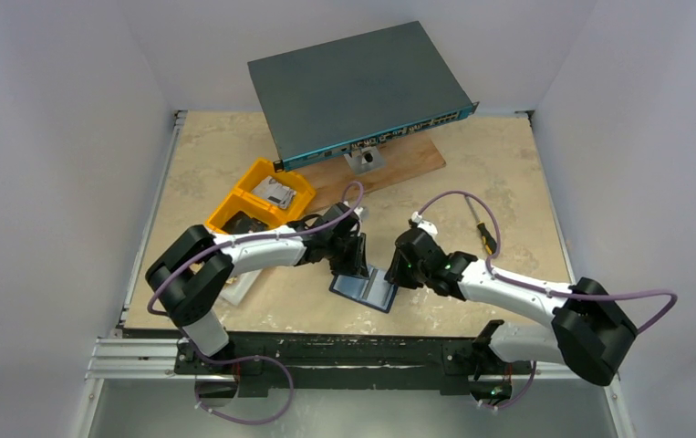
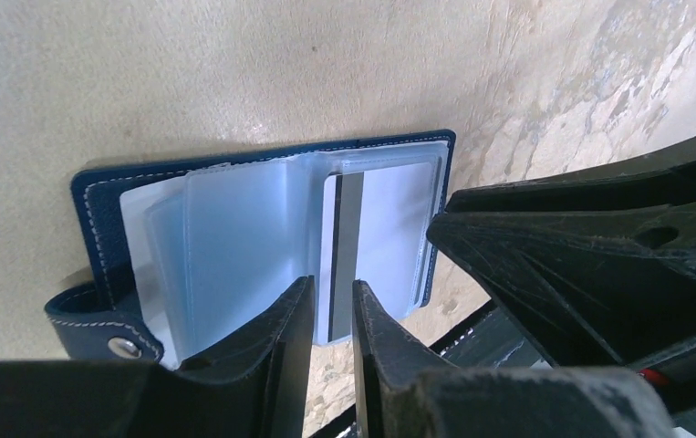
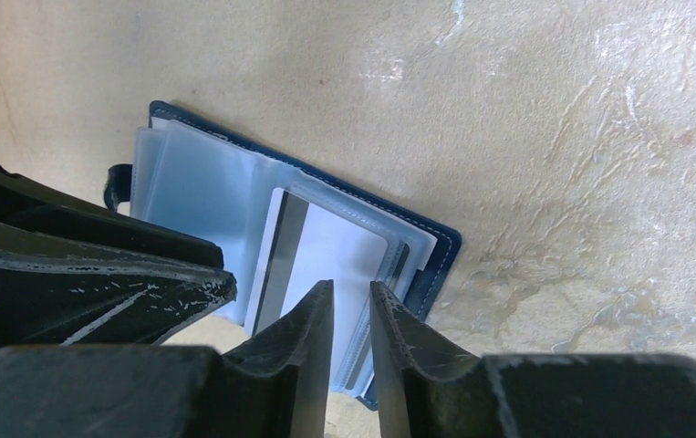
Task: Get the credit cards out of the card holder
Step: Remove the credit card from the card holder.
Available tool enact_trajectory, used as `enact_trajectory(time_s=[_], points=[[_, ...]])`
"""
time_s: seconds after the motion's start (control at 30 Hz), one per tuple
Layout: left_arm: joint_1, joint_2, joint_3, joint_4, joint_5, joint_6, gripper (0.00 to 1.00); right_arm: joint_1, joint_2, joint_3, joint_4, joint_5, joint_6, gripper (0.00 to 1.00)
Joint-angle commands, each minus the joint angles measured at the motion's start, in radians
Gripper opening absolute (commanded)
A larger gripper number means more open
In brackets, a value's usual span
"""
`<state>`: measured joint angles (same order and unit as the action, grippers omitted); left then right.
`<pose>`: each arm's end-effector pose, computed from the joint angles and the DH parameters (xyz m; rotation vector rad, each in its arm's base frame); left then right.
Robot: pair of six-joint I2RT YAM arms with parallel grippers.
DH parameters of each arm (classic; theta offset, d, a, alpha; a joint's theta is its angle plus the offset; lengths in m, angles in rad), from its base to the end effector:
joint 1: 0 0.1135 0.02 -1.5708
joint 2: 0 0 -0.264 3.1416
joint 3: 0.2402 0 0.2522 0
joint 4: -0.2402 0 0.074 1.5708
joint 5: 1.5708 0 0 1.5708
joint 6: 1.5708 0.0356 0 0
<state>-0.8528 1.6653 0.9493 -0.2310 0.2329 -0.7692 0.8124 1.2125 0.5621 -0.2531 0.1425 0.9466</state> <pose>0.2126 -0.2559 0.1726 0.2183 2.7402 -0.8634 0.1593 0.1608 0.1744 0.2342 2.5427 0.5655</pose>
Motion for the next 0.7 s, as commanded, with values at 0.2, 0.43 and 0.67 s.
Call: enact_trajectory(time_s=[0.2, 0.43, 0.67], points=[[0.003, 0.042, 0.019, 0.044, 0.040, 0.022, 0.22, 0.003, 0.071, 0.013, 0.016, 0.042, -0.035, 0.14], [0.004, 0.062, 0.000, 0.067, 0.059, 0.000, 0.22, 0.002, 0.137, 0.036, 0.041, 0.017, -0.073, 0.09], [0.023, 0.044, -0.050, 0.095, 0.087, -0.042, 0.21, 0.002, 0.216, 0.088, 0.046, 0.010, -0.116, 0.07]])
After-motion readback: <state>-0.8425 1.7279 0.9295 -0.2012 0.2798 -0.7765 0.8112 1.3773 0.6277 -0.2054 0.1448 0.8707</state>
